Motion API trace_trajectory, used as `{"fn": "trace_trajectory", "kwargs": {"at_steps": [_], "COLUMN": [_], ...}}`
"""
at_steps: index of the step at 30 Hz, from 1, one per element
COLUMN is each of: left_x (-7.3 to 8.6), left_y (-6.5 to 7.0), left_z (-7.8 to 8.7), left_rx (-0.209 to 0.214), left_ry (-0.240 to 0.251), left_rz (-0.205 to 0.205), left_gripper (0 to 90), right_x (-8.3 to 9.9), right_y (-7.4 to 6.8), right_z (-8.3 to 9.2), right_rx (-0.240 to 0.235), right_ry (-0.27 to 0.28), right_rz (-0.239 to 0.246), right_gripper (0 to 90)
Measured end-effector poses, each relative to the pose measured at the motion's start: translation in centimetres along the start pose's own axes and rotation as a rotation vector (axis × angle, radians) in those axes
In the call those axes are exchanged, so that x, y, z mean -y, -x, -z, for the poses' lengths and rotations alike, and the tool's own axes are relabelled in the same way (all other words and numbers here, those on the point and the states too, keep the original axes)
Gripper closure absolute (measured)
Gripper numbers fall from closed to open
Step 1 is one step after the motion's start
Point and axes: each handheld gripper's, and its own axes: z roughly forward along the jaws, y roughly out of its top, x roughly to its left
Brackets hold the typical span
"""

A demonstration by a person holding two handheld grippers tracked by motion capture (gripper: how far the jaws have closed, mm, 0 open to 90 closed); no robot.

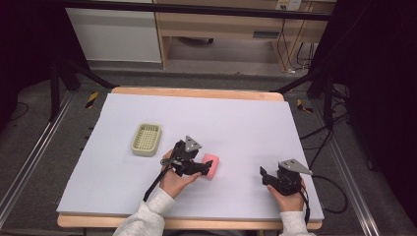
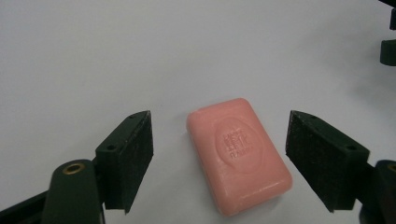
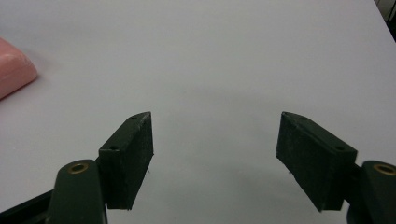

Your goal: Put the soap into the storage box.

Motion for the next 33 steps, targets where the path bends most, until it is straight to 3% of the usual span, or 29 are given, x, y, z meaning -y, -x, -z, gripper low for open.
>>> {"fn": "trace_trajectory", "kwargs": {"at_steps": [16, 33], "left_x": [0.3, 0.7], "left_y": [1.0, 1.3], "left_z": [-2.1, -4.2], "left_rx": [0.008, 0.008], "left_ry": [-0.056, -0.109], "left_rz": [-0.016, 0.008], "left_gripper": [21.5, 22.8], "right_x": [0.0, 0.0], "right_y": [0.0, 0.0], "right_z": [0.0, -0.1], "right_rx": [-0.004, -0.011], "right_ry": [-0.005, -0.008], "right_rz": [0.000, -0.002], "right_gripper": [28.1, 29.5]}}
